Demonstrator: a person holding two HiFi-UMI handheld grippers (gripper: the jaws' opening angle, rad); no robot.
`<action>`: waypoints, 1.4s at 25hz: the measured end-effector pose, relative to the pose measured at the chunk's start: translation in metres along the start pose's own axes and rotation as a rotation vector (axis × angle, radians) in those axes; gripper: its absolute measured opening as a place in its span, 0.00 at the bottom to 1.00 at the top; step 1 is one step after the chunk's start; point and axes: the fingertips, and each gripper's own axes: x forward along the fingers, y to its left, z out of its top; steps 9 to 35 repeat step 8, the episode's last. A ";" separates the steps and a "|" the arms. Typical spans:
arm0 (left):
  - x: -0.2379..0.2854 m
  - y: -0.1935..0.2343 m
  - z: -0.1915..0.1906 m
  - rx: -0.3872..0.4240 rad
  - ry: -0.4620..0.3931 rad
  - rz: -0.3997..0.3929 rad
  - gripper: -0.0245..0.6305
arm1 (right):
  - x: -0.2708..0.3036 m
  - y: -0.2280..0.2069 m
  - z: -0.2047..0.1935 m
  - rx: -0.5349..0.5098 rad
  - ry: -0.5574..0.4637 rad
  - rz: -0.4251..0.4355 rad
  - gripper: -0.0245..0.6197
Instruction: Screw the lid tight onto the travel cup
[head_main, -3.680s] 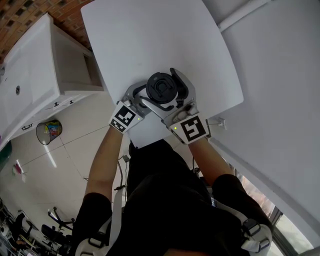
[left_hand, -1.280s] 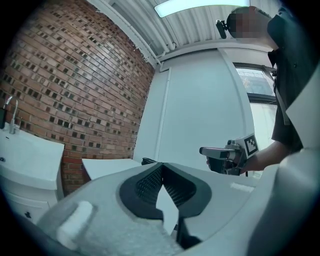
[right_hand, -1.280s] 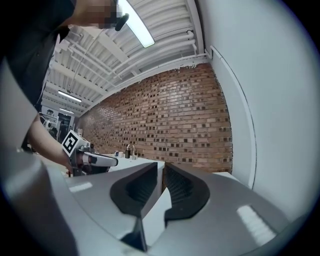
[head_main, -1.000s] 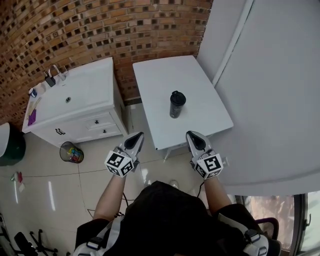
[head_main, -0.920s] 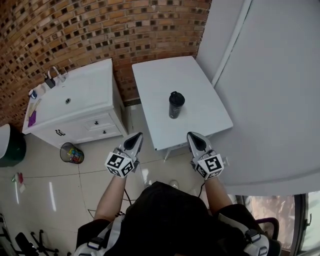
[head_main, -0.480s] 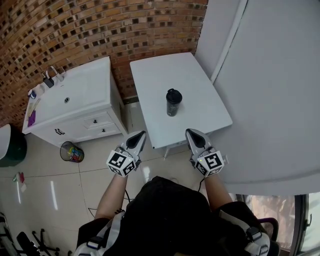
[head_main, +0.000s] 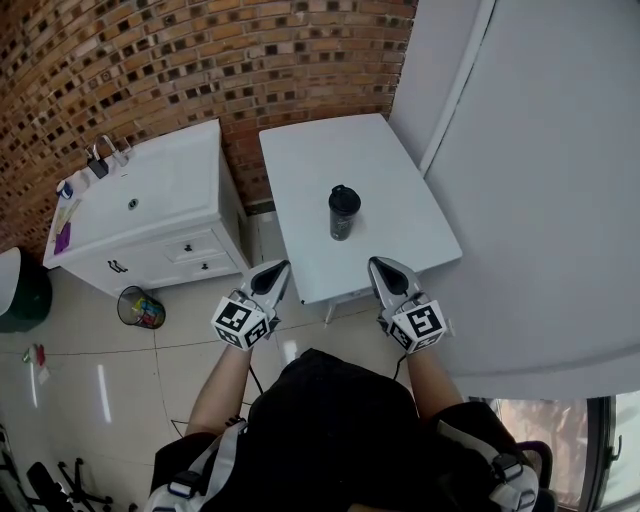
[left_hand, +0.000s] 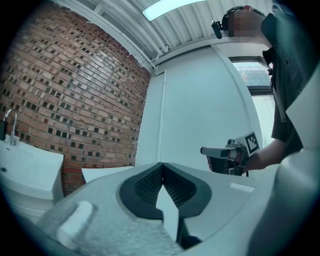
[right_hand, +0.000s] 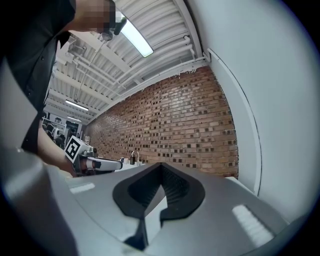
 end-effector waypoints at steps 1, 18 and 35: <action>0.001 0.000 0.001 0.003 0.000 0.000 0.04 | 0.000 -0.001 0.000 -0.001 0.000 0.000 0.04; 0.004 -0.005 0.005 0.014 0.002 -0.009 0.04 | -0.006 -0.007 0.002 -0.002 -0.012 -0.014 0.04; 0.004 -0.005 0.005 0.014 0.002 -0.009 0.04 | -0.006 -0.007 0.002 -0.002 -0.012 -0.014 0.04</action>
